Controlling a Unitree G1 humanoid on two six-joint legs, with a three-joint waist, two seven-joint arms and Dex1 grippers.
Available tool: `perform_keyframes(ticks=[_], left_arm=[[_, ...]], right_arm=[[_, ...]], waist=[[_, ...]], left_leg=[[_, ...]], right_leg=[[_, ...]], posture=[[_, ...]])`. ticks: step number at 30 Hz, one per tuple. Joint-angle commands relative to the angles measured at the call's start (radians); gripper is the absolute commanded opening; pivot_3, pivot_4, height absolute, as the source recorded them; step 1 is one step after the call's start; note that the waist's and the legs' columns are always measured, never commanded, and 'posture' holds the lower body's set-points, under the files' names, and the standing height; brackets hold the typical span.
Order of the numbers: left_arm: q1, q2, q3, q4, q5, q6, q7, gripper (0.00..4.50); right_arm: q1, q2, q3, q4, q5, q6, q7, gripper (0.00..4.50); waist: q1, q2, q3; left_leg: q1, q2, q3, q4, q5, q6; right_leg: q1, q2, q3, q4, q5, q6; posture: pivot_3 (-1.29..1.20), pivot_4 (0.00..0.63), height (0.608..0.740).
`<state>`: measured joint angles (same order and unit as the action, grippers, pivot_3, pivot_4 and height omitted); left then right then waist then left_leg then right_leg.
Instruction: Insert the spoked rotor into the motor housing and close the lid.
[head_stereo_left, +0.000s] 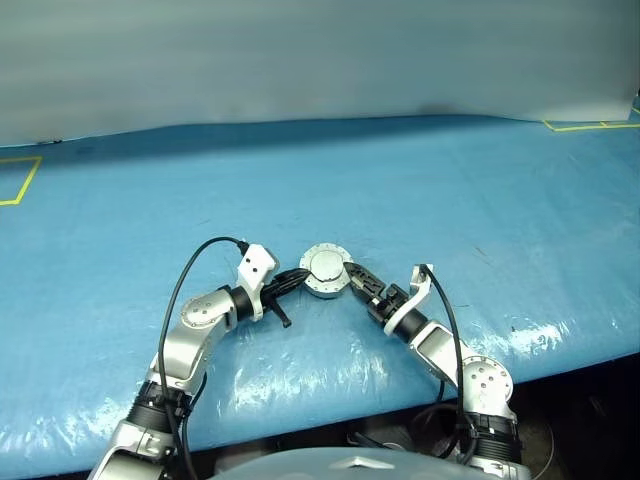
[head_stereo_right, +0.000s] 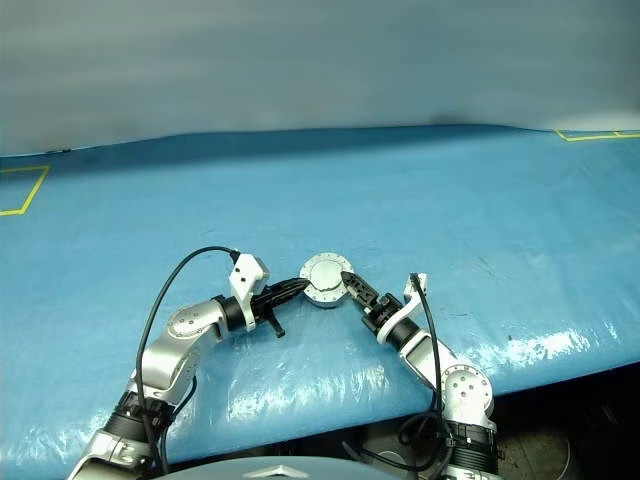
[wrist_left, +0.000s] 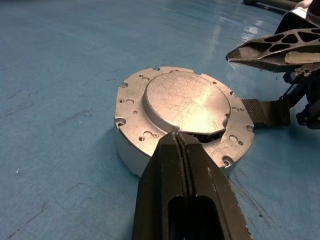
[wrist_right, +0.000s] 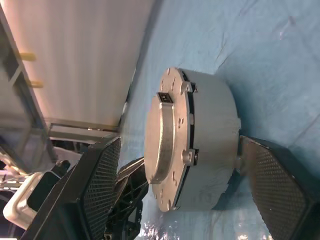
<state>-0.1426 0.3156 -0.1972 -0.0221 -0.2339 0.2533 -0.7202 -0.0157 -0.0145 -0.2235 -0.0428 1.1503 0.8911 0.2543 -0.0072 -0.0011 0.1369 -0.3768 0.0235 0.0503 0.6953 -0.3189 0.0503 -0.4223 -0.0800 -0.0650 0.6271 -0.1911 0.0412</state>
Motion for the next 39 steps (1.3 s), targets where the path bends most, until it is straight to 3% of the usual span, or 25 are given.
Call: perform_keyframes(ticks=[1,5,6,8,12,15,28,34,39], left_arm=[[0.001,-0.003,-0.018,-0.008,0.016,0.006,0.003,0.0],[0.004,-0.003,-0.018,-0.012,0.018,0.006,0.005,0.0],[0.005,-0.003,-0.017,-0.013,0.018,0.006,0.005,0.0],[0.006,-0.004,-0.016,-0.014,0.019,0.007,0.005,0.0],[0.007,-0.005,-0.017,-0.012,0.022,0.008,0.005,0.0],[0.007,-0.007,-0.017,-0.011,0.026,0.009,0.003,0.0],[0.015,0.004,-0.006,-0.028,0.011,0.013,-0.013,0.0],[0.063,0.018,0.111,-0.165,-0.236,0.093,-0.123,0.0],[0.097,0.046,0.238,-0.219,-0.364,0.159,-0.102,0.0]], right_arm=[[0.0,0.02,0.019,0.039,-0.01,0.016,0.005,3.97],[-0.007,0.019,0.018,0.046,-0.022,0.016,0.025,3.97],[-0.006,0.02,0.017,0.046,-0.022,0.014,0.028,3.79],[-0.003,0.024,0.012,0.041,-0.02,0.011,0.034,3.38],[0.005,0.025,0.015,0.024,-0.027,0.007,0.055,1.98],[0.006,0.033,0.027,0.019,-0.038,0.009,0.055,1.22],[-0.003,0.066,0.022,0.039,-0.069,0.012,0.021,1.21],[-0.011,0.098,-0.024,0.022,-0.01,0.015,-0.007,1.21],[-0.015,0.117,-0.041,0.016,0.033,0.019,-0.027,1.21]], waist=[[0.0,0.0,0.0],[-0.002,0.0,0.0],[-0.002,0.0,0.0],[-0.001,0.0,0.0],[-0.002,0.0,0.0],[-0.002,-0.001,0.0],[-0.005,-0.002,-0.001],[-0.012,-0.001,-0.001],[-0.013,-0.001,0.0]], left_leg=[[0.0,0.0,0.0,0.0,0.0,0.0],[0.0,0.0,0.0,0.0,0.0,0.0],[0.0,0.0,0.0,0.0,0.0,0.0],[0.0,0.0,0.0,0.0,0.0,0.0],[0.0,0.0,0.0,0.0,0.0,0.0],[0.0,0.0,0.0,0.0,0.0,0.0],[0.0,0.001,0.0,0.001,0.0,0.0],[-0.001,0.003,0.0,0.001,0.0,0.0],[-0.002,0.004,0.0,0.0,0.0,-0.001]], right_leg=[[0.0,0.0,0.0,0.0,0.0,0.0],[0.0,0.0,0.0,0.0,0.0,0.0],[0.0,0.0,0.0,0.0,0.0,0.0],[0.0,0.0,0.0,0.0,0.0,0.0],[0.0,0.0,0.0,0.0,0.0,0.0],[0.0,0.0,0.0,0.0,0.0,0.0],[0.0,0.001,0.0,0.0,0.0,-0.001],[-0.003,0.002,0.0,0.0,0.0,-0.002],[-0.003,0.003,0.0,0.001,0.0,-0.004]], posture=[[0.0,0.15,0.74],[0.0,0.15,0.74],[0.0,0.15,0.74],[0.0,0.15,0.74],[0.0,0.15,0.74],[0.0,0.15,0.74],[0.0,0.15,0.74],[0.0,0.15,0.74],[0.0,0.15,0.74]])
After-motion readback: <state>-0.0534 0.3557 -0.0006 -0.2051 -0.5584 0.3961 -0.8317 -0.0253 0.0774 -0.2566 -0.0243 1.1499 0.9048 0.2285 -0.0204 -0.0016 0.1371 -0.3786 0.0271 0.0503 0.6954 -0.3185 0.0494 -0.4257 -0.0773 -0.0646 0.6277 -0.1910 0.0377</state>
